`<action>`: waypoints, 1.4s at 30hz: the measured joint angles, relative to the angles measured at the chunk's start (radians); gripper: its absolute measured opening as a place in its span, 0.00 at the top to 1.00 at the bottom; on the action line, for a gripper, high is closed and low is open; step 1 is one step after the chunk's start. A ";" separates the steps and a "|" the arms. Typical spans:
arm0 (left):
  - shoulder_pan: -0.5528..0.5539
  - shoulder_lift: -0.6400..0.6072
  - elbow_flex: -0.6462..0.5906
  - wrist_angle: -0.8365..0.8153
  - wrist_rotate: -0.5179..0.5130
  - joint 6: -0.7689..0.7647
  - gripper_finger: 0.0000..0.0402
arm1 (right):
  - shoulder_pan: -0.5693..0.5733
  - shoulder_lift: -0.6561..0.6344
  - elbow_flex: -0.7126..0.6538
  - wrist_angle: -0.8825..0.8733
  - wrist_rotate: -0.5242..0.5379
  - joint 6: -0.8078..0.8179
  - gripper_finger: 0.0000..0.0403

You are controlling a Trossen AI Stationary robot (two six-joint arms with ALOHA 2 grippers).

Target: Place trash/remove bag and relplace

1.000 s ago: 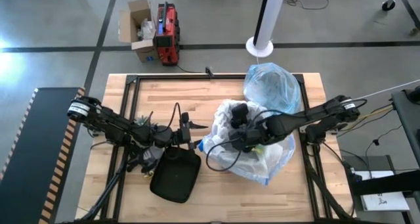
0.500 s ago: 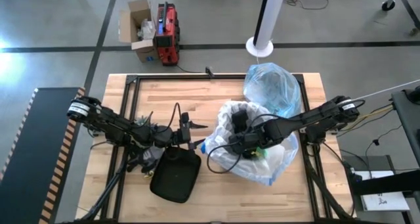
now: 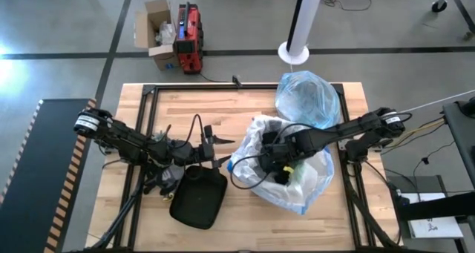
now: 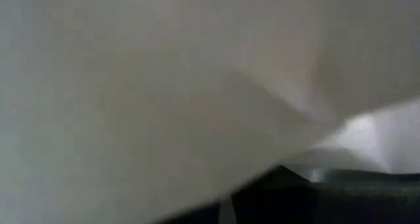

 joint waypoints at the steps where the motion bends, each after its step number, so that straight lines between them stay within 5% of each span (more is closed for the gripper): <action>1: 0.000 0.000 0.000 0.001 0.000 0.001 0.51 | -0.004 0.000 0.000 0.001 -0.017 0.009 0.99; 7: 0.000 0.000 0.000 0.002 0.001 0.001 0.52 | -0.024 0.000 -0.013 0.002 -0.128 0.048 0.99; 22: -0.008 -0.044 0.000 -0.014 -0.001 0.079 0.47 | -0.010 -0.004 0.109 -0.086 -0.104 0.048 0.99; 28: -0.027 -0.165 0.000 -0.161 -0.033 0.126 0.46 | -0.008 0.013 0.104 -0.121 -0.090 0.083 0.99; 34: -0.088 -0.352 0.000 -0.268 -0.101 0.165 0.48 | -0.003 0.038 0.103 -0.124 0.044 0.051 0.99; 42: -0.117 -0.361 0.002 -0.154 0.122 0.075 0.52 | 0.000 0.052 0.103 -0.114 0.108 0.028 0.99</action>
